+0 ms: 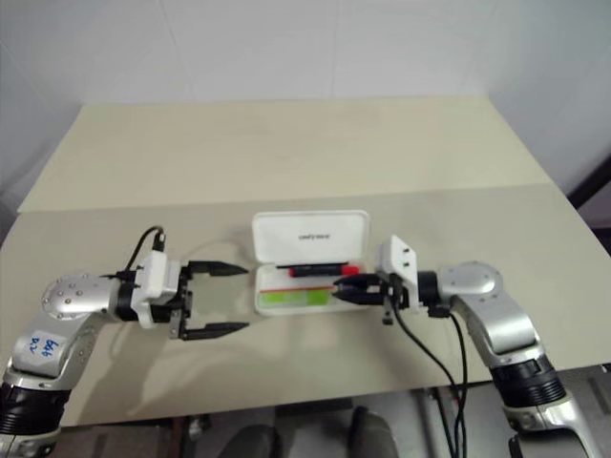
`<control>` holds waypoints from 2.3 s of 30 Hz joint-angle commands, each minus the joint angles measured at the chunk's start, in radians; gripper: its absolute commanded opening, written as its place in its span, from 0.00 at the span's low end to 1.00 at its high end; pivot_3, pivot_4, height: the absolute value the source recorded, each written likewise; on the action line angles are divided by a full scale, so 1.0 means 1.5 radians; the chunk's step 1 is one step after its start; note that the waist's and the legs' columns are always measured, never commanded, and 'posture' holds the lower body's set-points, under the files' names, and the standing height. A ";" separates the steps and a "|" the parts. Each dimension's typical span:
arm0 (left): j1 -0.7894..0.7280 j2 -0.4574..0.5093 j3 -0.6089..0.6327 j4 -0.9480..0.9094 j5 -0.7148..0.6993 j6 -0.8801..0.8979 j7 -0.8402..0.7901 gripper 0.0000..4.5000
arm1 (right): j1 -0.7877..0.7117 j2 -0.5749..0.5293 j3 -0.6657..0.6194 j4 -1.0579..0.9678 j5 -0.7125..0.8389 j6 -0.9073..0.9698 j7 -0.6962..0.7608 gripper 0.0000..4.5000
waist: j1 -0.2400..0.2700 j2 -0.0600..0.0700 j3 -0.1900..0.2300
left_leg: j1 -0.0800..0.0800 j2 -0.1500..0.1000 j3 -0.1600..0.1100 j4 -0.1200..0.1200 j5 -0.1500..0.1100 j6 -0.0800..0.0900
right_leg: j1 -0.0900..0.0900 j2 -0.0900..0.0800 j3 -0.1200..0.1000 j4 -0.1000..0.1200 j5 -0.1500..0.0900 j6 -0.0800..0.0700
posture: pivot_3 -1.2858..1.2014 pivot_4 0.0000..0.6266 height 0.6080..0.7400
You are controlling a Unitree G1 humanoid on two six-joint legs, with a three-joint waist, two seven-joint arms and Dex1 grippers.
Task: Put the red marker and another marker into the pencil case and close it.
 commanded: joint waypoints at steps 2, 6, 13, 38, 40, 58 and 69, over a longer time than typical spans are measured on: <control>0.004 -0.001 0.005 -0.025 -0.017 0.001 0.005 1.00 | -0.021 0.012 0.010 0.043 -0.022 -0.053 0.022 0.09 | 0.000 0.000 0.000 | 0.000 0.000 0.000 0.000 0.000 0.000 | 0.000 0.000 0.000 0.000 0.000 0.000 | 0.52 0.24 1.00; 0.002 0.000 0.007 -0.025 -0.017 0.001 0.005 1.00 | -0.028 0.019 0.013 0.084 -0.035 -0.082 0.042 0.09 | 0.000 0.000 0.000 | 0.000 0.000 0.000 0.000 0.000 0.000 | 0.000 0.000 0.000 0.000 0.000 0.000 | 0.52 0.24 1.00; -0.006 0.005 0.012 -0.020 -0.016 0.000 0.004 1.00 | -0.055 0.026 0.009 0.163 -0.057 -0.136 0.066 0.09 | -0.001 0.000 0.000 | 0.000 0.000 0.000 0.000 0.000 0.000 | 0.000 0.000 0.000 0.000 0.000 0.000 | 0.52 0.24 1.00; -0.040 0.007 0.025 0.035 -0.007 -0.018 0.003 1.00 | 0.009 -0.010 -0.081 -0.014 0.034 -0.050 0.032 0.98 | 0.003 0.000 0.000 | 0.000 0.000 0.000 0.000 0.000 0.000 | 0.000 0.000 -0.001 0.000 0.000 0.000 | 0.52 0.24 1.00; -0.041 0.008 0.037 0.048 -0.014 -0.015 0.006 1.00 | 0.029 -0.023 -0.113 -0.020 0.035 -0.075 0.025 0.98 | 0.002 0.000 0.000 | 0.000 0.000 0.000 0.000 0.000 0.000 | 0.000 0.000 0.000 0.000 0.000 0.000 | 0.52 0.24 1.00; -0.051 0.003 0.055 0.180 0.000 -0.073 -0.037 0.32 | 0.080 -0.097 -0.201 0.077 0.011 -0.183 0.064 1.00 | 0.001 0.000 0.000 | 0.001 0.001 0.002 0.000 0.000 0.000 | 0.000 0.000 -0.001 0.000 0.000 0.000 | 0.52 0.24 1.00; -0.095 -0.083 0.037 0.253 0.105 -0.122 0.156 0.01 | 0.096 -0.098 -0.203 0.070 0.015 -0.211 0.071 1.00 | 0.005 -0.001 0.000 | 0.001 0.002 0.002 0.001 0.000 -0.001 | 0.001 0.001 -0.001 0.000 0.000 0.000 | 0.52 0.24 1.00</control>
